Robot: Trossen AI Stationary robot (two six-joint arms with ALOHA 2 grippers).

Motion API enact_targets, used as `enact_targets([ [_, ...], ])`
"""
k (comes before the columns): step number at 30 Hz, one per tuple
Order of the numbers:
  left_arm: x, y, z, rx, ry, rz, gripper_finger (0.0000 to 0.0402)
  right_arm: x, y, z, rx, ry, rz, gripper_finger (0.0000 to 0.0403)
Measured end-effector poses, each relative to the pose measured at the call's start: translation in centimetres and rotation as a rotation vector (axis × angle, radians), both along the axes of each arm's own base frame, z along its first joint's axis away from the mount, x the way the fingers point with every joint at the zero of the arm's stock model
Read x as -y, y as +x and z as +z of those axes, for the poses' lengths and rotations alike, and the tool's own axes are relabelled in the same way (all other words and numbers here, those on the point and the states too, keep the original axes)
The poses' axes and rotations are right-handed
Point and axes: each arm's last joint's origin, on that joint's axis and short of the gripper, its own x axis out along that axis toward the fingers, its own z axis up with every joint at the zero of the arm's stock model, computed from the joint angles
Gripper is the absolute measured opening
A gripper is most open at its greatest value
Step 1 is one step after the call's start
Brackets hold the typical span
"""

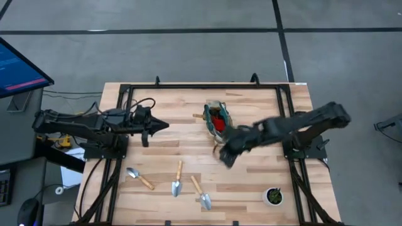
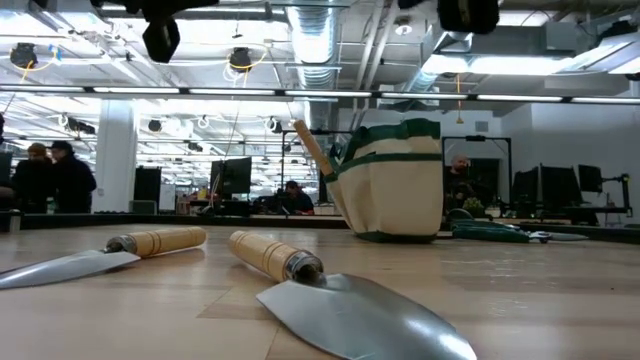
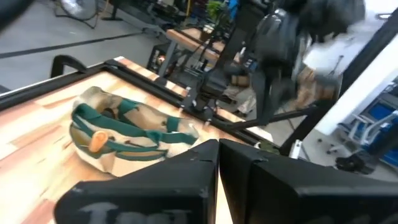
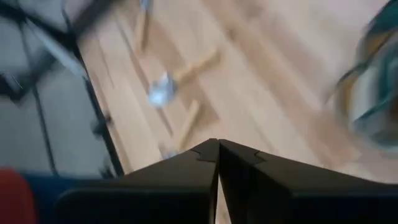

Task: Pick & Place Garden tools in Gardening bag
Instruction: Put the trowel into the gardening bag

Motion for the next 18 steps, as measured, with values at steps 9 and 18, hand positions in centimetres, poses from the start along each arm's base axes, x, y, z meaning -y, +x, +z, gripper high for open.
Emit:
enact_targets([
  [9, 0.0, -0.7, 0.5, 0.031, -0.003, -0.019, 0.0001, -3.3, 6.0, -5.0, -0.047, -0.048, 0.136, 0.0001],
  [18, 0.1, -0.8, 0.5, 0.036, -0.009, -0.057, 0.0002, -4.3, 8.1, -7.0, -0.058, -0.058, 0.152, 0.0033],
])
